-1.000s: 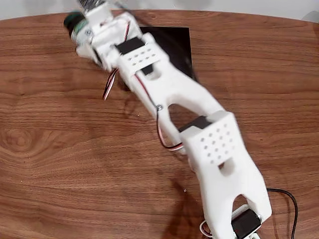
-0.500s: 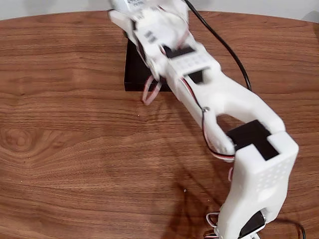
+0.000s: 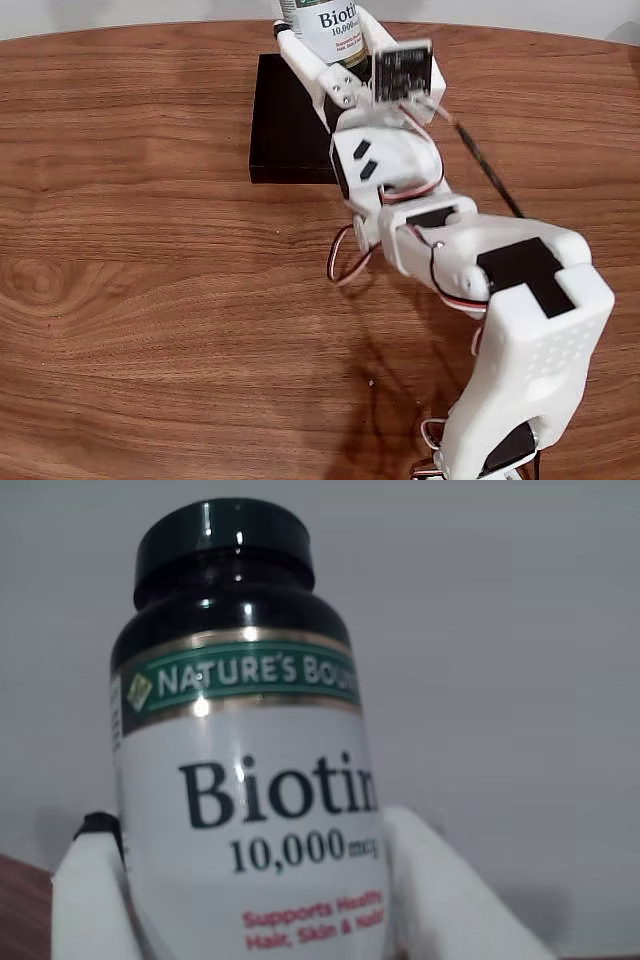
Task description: Pick up the pill bottle and place it in the black box.
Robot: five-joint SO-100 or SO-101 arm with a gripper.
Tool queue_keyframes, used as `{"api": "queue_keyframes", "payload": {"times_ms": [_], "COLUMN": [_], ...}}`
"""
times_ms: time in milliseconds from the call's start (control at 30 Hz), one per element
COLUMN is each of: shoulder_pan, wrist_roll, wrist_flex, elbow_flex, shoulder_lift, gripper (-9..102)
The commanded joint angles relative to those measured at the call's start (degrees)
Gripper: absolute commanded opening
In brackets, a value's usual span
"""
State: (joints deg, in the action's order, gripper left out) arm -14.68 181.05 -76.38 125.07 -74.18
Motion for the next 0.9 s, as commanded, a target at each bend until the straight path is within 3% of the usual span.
{"api": "queue_keyframes", "payload": {"times_ms": [0, 233, 867], "shoulder_pan": [-0.5, 1.4, 3.4], "wrist_roll": [2.6, 9.8, 20.1], "wrist_flex": [-14.1, -19.4, -15.7], "elbow_flex": [1.9, 1.4, -8.7], "shoulder_lift": [-1.5, 7.1, 25.7], "gripper": [0, 0, 0]}}
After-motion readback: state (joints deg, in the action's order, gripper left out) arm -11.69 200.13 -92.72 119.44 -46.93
